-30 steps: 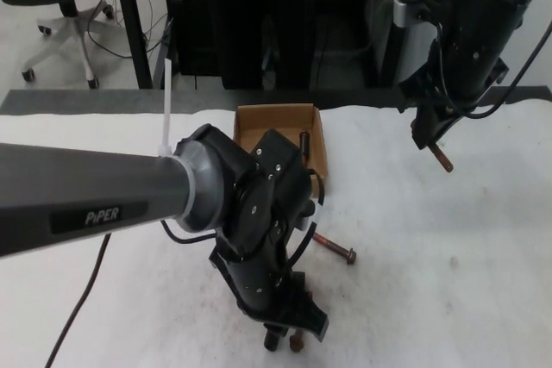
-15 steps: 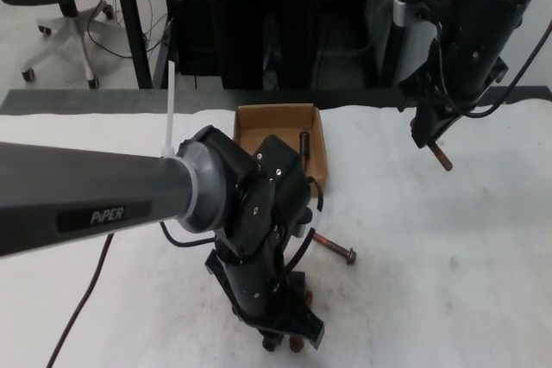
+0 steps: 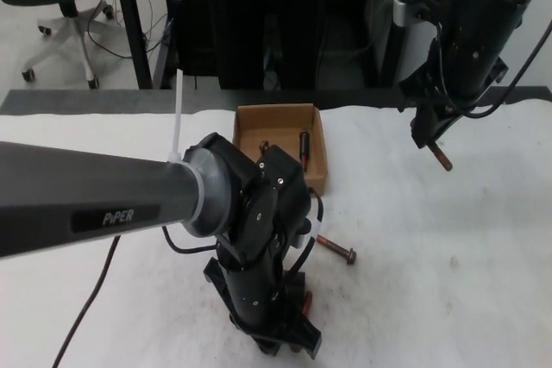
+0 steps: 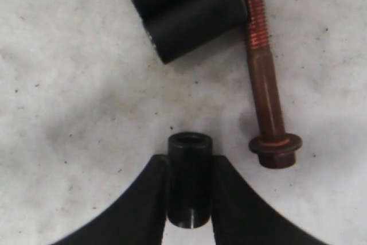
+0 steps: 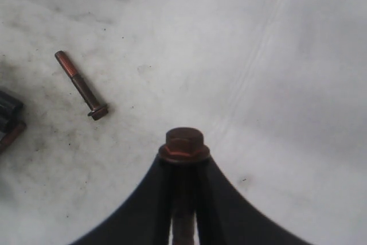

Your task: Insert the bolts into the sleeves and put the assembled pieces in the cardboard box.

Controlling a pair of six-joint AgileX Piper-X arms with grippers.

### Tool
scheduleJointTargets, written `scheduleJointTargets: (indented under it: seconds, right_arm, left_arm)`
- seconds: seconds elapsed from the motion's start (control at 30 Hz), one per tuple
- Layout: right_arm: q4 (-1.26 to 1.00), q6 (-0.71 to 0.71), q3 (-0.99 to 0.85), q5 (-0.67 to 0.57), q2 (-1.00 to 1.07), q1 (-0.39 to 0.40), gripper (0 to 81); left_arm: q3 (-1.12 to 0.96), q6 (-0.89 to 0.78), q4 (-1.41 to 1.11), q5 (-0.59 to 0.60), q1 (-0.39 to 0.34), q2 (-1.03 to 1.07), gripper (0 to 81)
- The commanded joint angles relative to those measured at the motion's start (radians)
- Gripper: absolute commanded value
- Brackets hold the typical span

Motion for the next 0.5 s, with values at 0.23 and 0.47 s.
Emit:
scheduleJointTargets:
  seconds: [0.23,0.47]
  right_arm:
    - [-0.007,-0.002,-0.002,-0.008,-0.014,-0.003,0.9]
    - [-0.007,-0.002,-0.002,-0.01,-0.014,-0.003,0.9]
  left_arm:
    - [-0.007,0.026,0.021,-0.018,-0.004,0.0,23.3]
    - [-0.014,0.088,0.021,-0.023,-0.004,0.0,0.1]
